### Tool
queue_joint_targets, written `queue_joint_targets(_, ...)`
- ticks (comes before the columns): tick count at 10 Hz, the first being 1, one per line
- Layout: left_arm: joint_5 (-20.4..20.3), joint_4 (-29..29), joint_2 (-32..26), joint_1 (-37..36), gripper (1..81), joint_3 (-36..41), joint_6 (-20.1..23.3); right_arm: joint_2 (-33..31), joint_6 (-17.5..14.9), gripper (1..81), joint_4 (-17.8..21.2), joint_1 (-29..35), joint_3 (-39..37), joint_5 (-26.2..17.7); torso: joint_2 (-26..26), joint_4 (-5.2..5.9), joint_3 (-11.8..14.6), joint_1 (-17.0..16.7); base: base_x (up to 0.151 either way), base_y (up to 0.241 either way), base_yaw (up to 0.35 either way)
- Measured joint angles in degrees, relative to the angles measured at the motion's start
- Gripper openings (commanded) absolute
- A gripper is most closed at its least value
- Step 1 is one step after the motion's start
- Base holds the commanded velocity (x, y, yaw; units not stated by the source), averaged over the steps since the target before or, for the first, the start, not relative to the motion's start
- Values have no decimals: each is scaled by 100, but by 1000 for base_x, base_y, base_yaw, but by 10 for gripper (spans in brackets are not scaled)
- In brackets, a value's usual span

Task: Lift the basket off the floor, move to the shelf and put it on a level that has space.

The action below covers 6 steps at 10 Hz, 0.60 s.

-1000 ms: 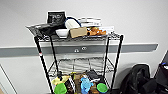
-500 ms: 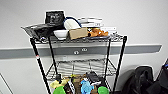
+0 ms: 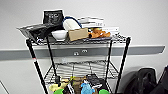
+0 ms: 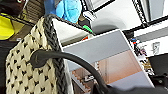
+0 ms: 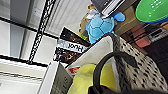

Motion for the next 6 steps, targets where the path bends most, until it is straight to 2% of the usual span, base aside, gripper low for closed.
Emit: queue_joint_targets(6,0,0,0,0,10,22,0,0,0,10,0,2,0,2,0,0,0,2,78,0,0)
